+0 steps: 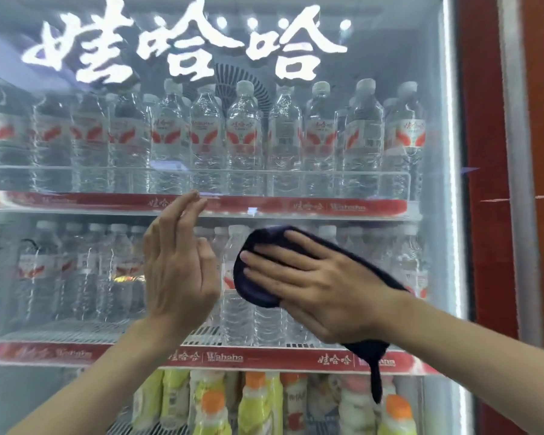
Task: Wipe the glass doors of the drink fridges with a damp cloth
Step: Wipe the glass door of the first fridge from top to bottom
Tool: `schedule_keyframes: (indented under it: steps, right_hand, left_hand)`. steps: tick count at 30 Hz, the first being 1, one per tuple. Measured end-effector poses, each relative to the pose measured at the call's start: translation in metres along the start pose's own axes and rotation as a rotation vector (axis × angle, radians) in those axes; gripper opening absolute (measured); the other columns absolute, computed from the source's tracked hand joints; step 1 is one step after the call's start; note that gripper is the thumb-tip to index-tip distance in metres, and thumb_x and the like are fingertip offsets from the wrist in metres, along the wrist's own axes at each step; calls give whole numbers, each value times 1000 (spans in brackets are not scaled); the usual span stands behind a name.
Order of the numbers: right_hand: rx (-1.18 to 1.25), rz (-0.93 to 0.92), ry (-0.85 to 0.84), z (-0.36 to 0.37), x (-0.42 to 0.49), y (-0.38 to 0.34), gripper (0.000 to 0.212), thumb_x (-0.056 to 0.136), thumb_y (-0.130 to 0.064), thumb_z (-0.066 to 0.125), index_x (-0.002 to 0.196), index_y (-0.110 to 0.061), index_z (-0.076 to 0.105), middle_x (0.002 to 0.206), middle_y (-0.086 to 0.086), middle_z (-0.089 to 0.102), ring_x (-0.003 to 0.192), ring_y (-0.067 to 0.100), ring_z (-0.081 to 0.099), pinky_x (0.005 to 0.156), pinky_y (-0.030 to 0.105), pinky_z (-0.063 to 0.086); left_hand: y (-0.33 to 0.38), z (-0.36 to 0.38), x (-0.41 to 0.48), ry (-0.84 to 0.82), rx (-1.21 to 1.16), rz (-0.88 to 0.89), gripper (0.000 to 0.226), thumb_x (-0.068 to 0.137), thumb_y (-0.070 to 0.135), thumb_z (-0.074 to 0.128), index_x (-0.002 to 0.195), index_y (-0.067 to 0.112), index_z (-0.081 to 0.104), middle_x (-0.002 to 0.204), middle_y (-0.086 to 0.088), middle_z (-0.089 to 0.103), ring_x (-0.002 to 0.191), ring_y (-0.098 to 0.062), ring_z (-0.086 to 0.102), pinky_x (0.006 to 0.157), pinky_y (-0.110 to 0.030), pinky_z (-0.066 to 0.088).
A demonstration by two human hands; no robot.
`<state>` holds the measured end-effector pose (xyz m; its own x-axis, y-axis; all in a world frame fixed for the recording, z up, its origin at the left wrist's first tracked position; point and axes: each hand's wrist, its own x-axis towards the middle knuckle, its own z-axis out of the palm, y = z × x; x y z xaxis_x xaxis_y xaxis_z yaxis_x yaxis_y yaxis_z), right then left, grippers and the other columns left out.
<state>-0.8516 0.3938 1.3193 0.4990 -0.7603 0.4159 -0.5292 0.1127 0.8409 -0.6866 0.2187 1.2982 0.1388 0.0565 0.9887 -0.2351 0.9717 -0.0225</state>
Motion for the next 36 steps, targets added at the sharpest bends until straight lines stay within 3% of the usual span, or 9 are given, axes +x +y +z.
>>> schedule_keyframes:
  steps: [3,8,14,16,18,21,27,36]
  right_hand:
    - [-4,-95,-1,-9,14,33,57,111,-35,33,164,-18,23,172,-1,15,160,16,10,130,46,12]
    - [-109,125,44,-26,49,71,60,111,-39,23,166,-16,12,173,1,7,160,19,4,130,46,9]
    - [-60,422,115,-11,55,10,67,109,-42,24,165,-9,9,173,10,1,161,25,-2,129,53,7]
    - [-38,377,91,1,51,-25,68,109,-42,26,165,-8,8,173,11,-1,160,27,-4,129,54,7]
    - [-22,200,38,9,41,-47,67,109,-42,28,165,-9,9,173,9,0,161,26,-2,129,53,8]
    - [-60,-2,-35,-1,46,-18,66,110,-42,27,166,-14,8,174,5,2,161,22,1,130,48,7]
    - [-136,346,96,-21,97,33,66,108,-44,24,166,-15,10,173,8,4,161,24,2,129,50,6]
    - [-21,668,270,2,99,-49,68,105,-34,36,161,1,20,171,21,10,160,33,8,128,57,11]
  left_hand:
    - [-22,-9,1,-77,101,80,49,94,11,40,141,1,50,146,-13,49,136,-28,44,117,-35,28]
    - [-32,-7,0,-106,167,103,50,94,15,40,140,0,51,145,-15,51,136,-30,44,113,-52,34]
    - [-33,-10,-2,-104,134,106,49,95,15,40,141,0,51,145,-14,50,138,-28,42,114,-53,33]
    - [-34,-15,-1,-93,72,85,48,95,12,41,141,1,51,145,-13,50,137,-27,43,115,-49,33]
    - [-40,-23,-2,-87,59,98,49,93,9,42,140,1,52,144,-12,51,136,-28,44,116,-43,32]
    - [-62,-39,-1,-89,122,147,50,91,10,42,139,0,53,143,-14,51,135,-30,44,116,-39,28]
    - [-85,-41,-7,-133,157,142,52,94,15,39,142,-3,49,146,-18,49,141,-32,40,122,-46,24]
    - [-86,-51,-7,-171,109,133,53,93,14,40,144,0,47,148,-14,48,143,-27,37,120,-51,26]
